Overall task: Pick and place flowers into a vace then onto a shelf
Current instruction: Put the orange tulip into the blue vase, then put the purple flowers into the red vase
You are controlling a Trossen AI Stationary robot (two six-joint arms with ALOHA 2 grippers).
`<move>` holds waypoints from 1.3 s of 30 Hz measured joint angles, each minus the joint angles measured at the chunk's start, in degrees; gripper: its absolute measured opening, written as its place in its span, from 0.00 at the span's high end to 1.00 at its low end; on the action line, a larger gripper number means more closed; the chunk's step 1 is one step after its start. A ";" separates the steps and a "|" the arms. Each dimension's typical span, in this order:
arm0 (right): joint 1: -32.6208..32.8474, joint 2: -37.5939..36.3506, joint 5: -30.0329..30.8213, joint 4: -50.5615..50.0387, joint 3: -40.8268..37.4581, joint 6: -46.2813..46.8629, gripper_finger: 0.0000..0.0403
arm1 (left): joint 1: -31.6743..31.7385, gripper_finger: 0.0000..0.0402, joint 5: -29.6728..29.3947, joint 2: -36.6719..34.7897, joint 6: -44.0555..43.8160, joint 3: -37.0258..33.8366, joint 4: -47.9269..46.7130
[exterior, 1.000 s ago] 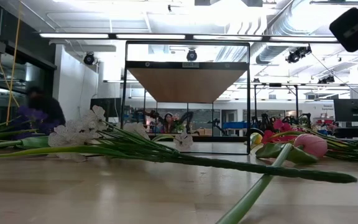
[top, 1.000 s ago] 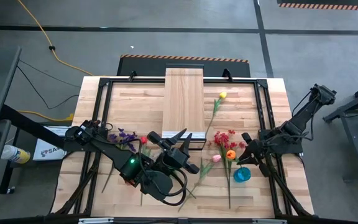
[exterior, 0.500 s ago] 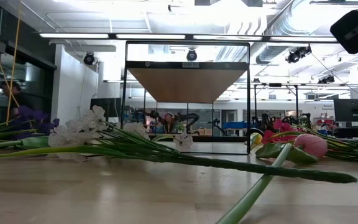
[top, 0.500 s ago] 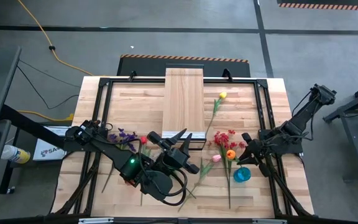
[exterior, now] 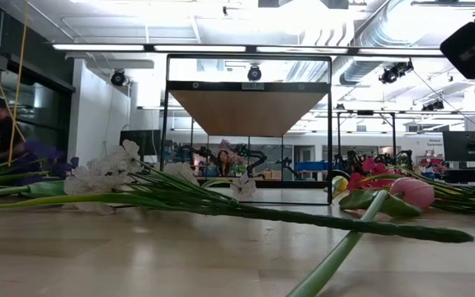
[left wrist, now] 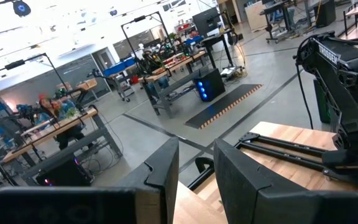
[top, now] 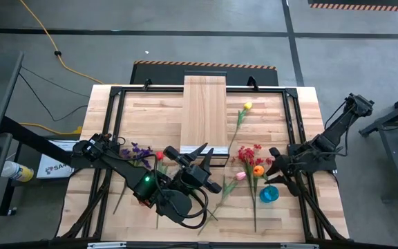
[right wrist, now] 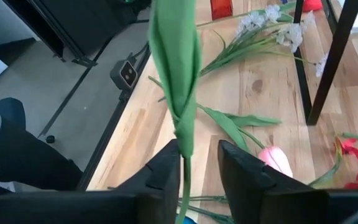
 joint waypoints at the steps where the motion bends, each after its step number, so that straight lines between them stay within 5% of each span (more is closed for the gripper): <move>1: 0.00 0.02 0.01 0.04 0.00 -0.04 0.71 | 0.00 0.67 0.00 0.00 0.00 0.00 0.00; 15: 0.00 0.00 -0.14 0.41 0.00 -0.20 0.52 | 0.00 0.67 0.02 0.00 -0.02 0.00 0.00; 39: 0.00 -6.00 -5.87 2.34 0.02 -0.15 0.50 | -0.01 0.67 0.00 0.00 0.24 0.00 0.01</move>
